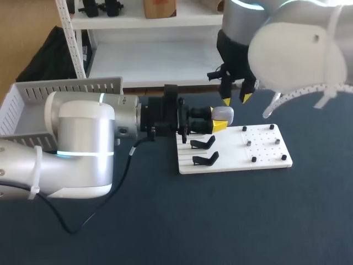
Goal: Pick up each earbud case from the left stands, insert the matching earbuds, close the lid, and place the case in the box.
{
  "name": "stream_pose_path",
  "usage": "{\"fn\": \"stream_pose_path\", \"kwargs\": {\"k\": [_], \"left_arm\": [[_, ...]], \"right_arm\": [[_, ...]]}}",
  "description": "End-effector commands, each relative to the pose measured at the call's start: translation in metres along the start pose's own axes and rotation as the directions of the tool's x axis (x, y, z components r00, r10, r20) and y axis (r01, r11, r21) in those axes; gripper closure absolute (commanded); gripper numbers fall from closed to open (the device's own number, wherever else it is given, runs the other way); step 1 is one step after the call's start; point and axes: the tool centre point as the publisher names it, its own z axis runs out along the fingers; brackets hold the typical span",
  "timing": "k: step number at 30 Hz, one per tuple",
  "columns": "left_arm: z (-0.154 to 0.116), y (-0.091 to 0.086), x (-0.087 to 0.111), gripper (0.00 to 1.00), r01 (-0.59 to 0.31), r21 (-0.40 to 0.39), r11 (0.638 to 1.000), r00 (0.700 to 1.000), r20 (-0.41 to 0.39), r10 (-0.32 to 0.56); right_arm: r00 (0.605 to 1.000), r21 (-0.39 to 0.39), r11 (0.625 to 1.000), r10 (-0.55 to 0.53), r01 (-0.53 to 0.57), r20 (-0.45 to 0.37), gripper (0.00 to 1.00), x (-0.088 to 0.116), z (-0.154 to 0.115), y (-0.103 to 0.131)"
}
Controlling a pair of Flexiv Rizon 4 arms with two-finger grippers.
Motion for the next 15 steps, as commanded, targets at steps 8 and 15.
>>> {"fn": "stream_pose_path", "kwargs": {"k": [8, 15], "left_arm": [[-0.007, 0.001, -0.004, 1.0, -0.013, -0.016, 1.0, 1.0, 0.011, 0.013], [-0.032, 0.002, -0.026, 1.0, -0.051, -0.045, 0.998, 0.999, 0.014, 0.052]], "right_arm": [[0.959, -0.068, 0.969, 0.247, -0.239, 0.142, 0.53, 0.002, -0.023, -0.045], [0.925, -0.209, 0.92, 0.361, -0.332, 0.119, 0.0, 0.01, -0.014, -0.06]]}}
